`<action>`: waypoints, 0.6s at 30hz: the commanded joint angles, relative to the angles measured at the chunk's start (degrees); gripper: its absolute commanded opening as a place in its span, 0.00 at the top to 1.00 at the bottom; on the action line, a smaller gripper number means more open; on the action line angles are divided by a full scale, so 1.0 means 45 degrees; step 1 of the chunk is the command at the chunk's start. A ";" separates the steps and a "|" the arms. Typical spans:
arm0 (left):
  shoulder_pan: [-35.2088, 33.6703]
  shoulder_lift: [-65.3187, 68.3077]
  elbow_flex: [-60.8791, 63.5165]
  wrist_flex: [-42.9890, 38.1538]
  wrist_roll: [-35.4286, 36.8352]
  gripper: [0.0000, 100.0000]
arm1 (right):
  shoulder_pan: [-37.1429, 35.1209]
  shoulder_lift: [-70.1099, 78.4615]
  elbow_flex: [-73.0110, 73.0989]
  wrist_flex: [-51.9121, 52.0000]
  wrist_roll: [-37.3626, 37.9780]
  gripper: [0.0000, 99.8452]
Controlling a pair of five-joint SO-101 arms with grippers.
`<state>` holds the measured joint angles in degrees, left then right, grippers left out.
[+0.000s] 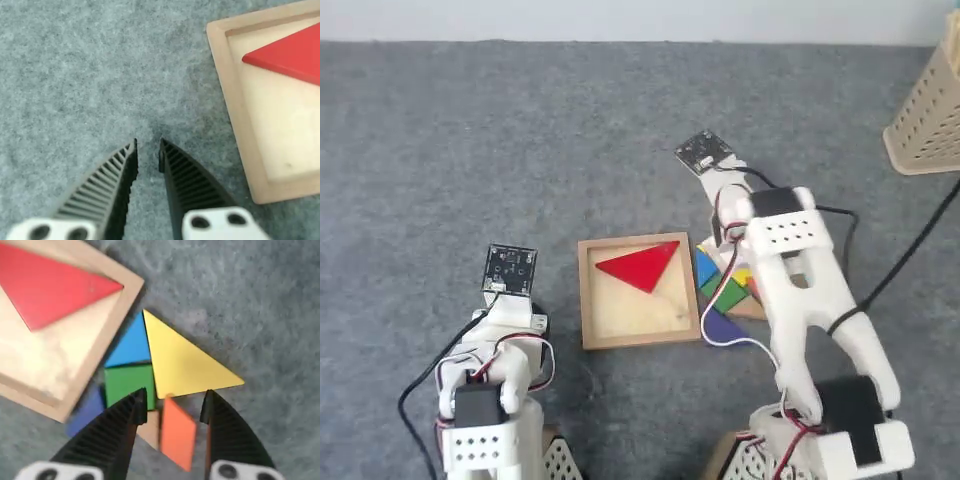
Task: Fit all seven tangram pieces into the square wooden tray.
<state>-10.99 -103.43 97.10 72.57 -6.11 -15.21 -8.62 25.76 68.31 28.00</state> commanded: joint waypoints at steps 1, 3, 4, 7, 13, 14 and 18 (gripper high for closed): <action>0.0020 -0.0293 -0.0107 0.0000 0.0098 0.93 | 0.0303 0.0967 -0.1485 0.0205 0.1172 0.82; 0.0020 -0.0293 -0.0107 0.0000 0.0098 0.93 | 0.0244 0.1807 -0.2227 0.0576 0.1192 0.81; 0.0020 -0.0293 -0.0107 0.0000 0.0098 0.93 | 0.0264 0.2217 -0.2637 0.0772 0.1211 0.80; 0.0020 -0.0293 -0.0107 0.0000 0.0098 0.93 | 0.0322 0.3350 -0.3419 0.1397 0.2188 0.74; 0.0020 -0.0293 -0.0107 0.0000 0.0098 0.93 | 0.0791 0.4425 -0.3458 0.2217 0.5431 0.71; 0.0020 -0.0293 -0.0107 0.0000 0.0098 0.93 | 0.0987 0.4503 -0.3458 0.2217 0.5802 0.71; 0.0020 -0.0293 -0.0107 0.0000 0.0098 0.93 | 0.1397 0.5031 -0.3438 0.1827 0.6701 0.71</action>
<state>-10.99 -103.43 97.10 72.57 -6.11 -10.46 14.07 13.54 77.36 54.99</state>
